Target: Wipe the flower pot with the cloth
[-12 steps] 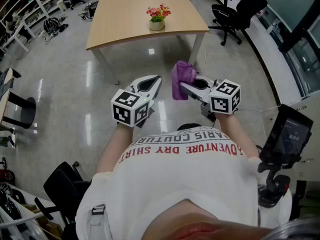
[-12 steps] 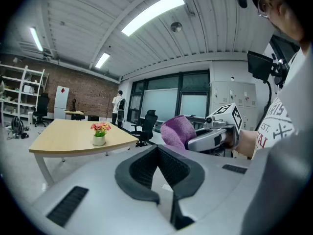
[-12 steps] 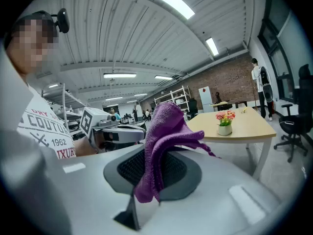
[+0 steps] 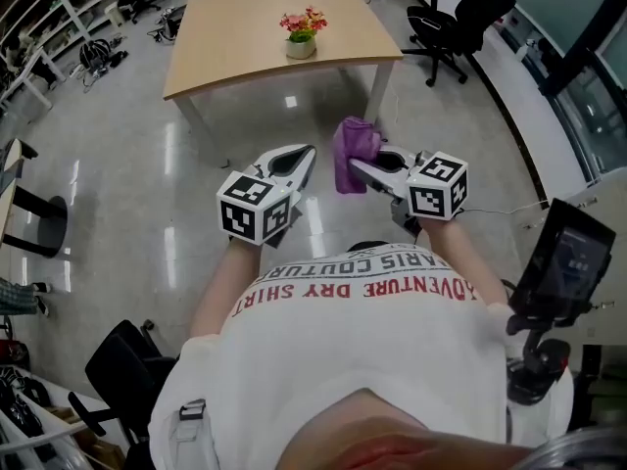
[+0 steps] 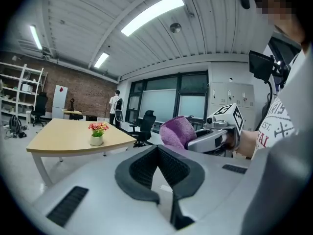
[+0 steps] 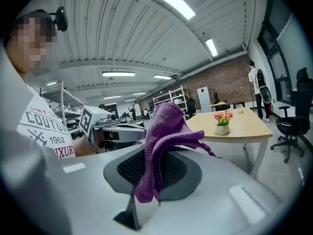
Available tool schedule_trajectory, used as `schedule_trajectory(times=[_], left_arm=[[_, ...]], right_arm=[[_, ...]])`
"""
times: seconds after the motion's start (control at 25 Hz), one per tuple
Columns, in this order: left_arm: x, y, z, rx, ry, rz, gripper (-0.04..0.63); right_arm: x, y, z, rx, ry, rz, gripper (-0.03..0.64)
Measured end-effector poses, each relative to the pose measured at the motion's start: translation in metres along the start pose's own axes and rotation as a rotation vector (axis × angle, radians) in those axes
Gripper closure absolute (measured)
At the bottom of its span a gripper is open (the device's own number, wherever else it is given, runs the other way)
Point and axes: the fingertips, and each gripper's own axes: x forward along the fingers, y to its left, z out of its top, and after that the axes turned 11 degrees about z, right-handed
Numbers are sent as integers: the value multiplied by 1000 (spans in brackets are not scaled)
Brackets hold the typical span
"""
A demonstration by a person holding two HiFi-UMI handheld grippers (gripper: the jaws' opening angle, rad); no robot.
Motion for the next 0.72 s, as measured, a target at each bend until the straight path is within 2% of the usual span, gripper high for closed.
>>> schedule_trajectory(times=[0.2,0.72], left_arm=[[0,-6,8,17,-44,-22,594],[-4,-3,6,9,-88,-12,594]], right_arm=[[-2,-2,1,-10,0,-6,566],[-3,-5,-3,27,-32,-10,566]])
